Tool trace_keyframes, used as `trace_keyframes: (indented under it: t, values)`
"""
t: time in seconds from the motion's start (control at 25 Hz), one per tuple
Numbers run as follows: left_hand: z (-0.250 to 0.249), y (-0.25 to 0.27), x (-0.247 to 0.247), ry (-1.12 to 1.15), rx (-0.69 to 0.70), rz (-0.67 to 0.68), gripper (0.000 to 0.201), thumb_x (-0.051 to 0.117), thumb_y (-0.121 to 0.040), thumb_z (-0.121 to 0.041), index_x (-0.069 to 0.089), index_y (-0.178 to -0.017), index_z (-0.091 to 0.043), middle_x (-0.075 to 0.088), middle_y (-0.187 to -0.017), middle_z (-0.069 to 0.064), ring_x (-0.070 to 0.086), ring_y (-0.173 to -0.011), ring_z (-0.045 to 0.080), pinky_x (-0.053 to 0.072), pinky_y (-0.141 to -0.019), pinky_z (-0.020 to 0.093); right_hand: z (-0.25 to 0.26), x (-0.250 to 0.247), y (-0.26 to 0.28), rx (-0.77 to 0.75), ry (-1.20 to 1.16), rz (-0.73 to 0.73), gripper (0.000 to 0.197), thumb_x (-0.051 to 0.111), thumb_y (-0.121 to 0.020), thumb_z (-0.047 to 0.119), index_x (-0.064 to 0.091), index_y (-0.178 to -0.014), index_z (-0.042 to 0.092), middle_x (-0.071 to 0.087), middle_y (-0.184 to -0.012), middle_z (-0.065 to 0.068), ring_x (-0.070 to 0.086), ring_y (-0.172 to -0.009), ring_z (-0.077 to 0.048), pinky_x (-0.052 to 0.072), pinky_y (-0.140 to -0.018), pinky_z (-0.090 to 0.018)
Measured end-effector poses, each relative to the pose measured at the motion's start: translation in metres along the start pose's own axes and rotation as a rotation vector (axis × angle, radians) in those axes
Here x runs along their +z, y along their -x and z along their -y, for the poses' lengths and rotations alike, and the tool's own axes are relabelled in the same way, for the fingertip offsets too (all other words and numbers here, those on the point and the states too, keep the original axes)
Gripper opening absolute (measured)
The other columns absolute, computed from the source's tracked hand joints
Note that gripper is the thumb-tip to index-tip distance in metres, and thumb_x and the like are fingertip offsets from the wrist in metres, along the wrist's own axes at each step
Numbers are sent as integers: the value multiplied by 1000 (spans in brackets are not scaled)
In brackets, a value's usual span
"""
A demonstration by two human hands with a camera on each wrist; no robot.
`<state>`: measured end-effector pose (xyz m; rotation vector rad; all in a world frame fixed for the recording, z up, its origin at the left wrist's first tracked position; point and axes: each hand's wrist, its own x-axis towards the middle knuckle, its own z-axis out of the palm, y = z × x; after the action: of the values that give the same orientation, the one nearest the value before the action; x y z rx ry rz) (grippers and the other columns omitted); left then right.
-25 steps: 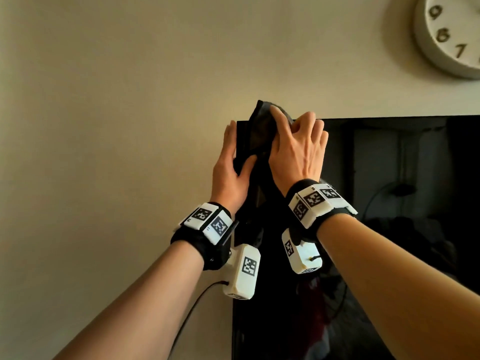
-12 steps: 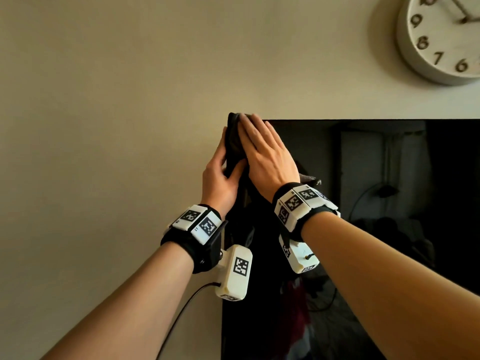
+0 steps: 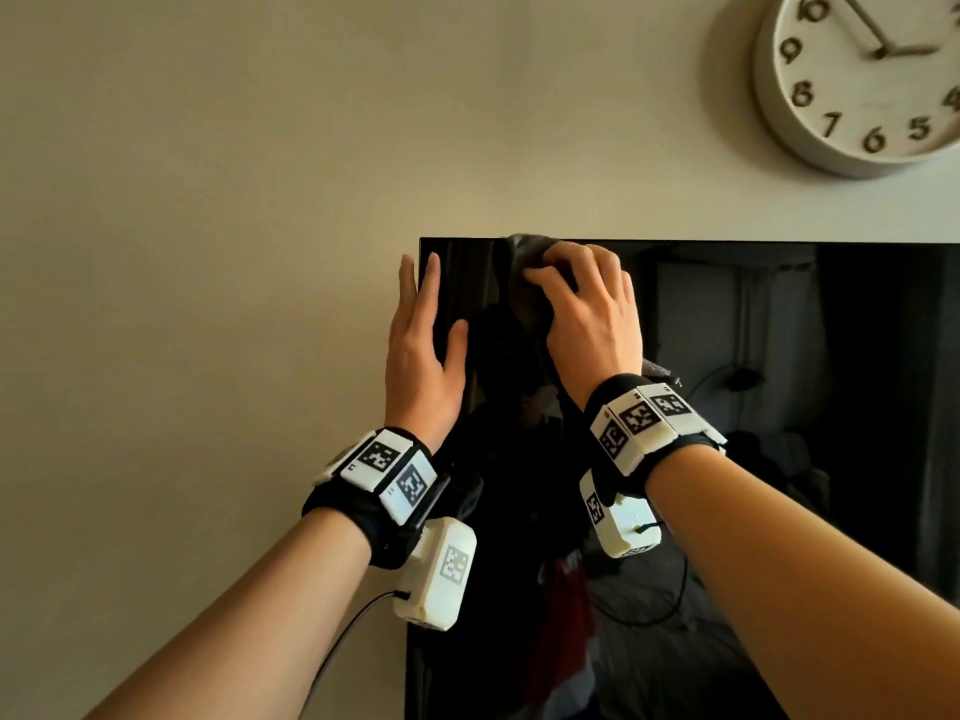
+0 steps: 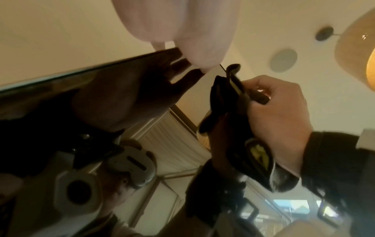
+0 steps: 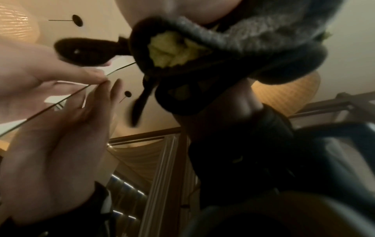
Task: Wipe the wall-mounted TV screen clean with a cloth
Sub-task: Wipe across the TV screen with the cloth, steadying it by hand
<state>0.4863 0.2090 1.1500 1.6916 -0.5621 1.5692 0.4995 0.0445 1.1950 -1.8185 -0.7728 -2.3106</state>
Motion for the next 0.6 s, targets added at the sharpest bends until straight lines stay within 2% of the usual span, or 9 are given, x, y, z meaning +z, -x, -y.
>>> trace_keyframes:
  t: [0.08, 0.12, 0.2, 0.28, 0.32, 0.4, 0.48, 0.56, 0.6]
  values:
    - [-1, 5, 10, -154, 88, 11, 60, 46, -102, -11, 26, -158, -19, 8, -168, 7, 2, -154, 19, 3, -124, 28, -1, -3, 10, -5, 111, 34, 38, 47, -88, 14, 63, -122, 5, 57, -130, -16, 47, -119, -30, 41, -95, -38]
    - [-1, 8, 15, -207, 114, 22, 58, 43, -102, -15, 27, -158, -18, 8, -168, 8, -1, -154, 22, -3, -124, 29, 0, -3, 16, -37, 158, 67, 41, 48, -91, 16, 58, -129, 3, 52, -139, -17, 47, -125, -32, 39, -102, -40]
    - [-1, 10, 19, -234, 121, 44, 58, 36, -100, -26, 28, -157, -17, 9, -167, 9, -4, -153, 18, -12, -121, 23, -1, -5, 22, -97, 177, 140, 51, 48, -96, 27, 48, -138, -1, 38, -151, -17, 37, -139, -32, 28, -116, -45]
    - [1, 10, 19, -247, 111, 75, 62, 33, -97, -32, 26, -158, -19, 9, -167, 8, -4, -152, 14, -15, -119, 20, -7, -8, 26, -164, 140, 178, 56, 46, -98, 35, 47, -138, -3, 37, -151, -18, 34, -141, -31, 22, -119, -48]
    - [2, 10, 19, -269, 111, 94, 64, 32, -97, -34, 23, -158, -20, 8, -168, 7, -4, -152, 14, -16, -119, 20, -10, -8, 27, -212, 101, 147, 49, 49, -99, 33, 55, -131, -2, 47, -143, -18, 42, -135, -32, 27, -117, -47]
    - [3, 10, 18, -324, 124, 102, 63, 32, -99, -35, 20, -159, -20, 7, -168, 7, -3, -152, 15, -16, -119, 20, -14, -11, 26, -270, 25, 30, 25, 53, -98, 23, 67, -103, 3, 66, -109, -13, 61, -103, -31, 44, -100, -41]
    - [2, 10, 19, -350, 122, 99, 60, 34, -103, -33, 18, -160, -20, 6, -168, 6, -6, -151, 13, -16, -119, 22, -13, -15, 16, -182, -1, -73, 22, 53, -99, 21, 64, -85, 8, 62, -77, -5, 59, -72, -26, 47, -77, -35]
    - [1, 10, 19, -368, 115, 91, 58, 32, -105, -33, 17, -160, -20, 4, -168, 5, -8, -150, 11, -15, -120, 23, -10, -18, 0, -7, -45, -145, 25, 51, -98, 23, 61, -79, 8, 56, -62, -2, 53, -57, -23, 43, -61, -33]
    - [1, 11, 20, -371, 115, 86, 58, 30, -105, -33, 17, -160, -20, 5, -168, 5, -8, -150, 10, -15, -120, 23, -10, -18, -6, 60, -77, -159, 25, 50, -97, 23, 61, -80, 7, 56, -62, -3, 51, -54, -23, 41, -55, -30]
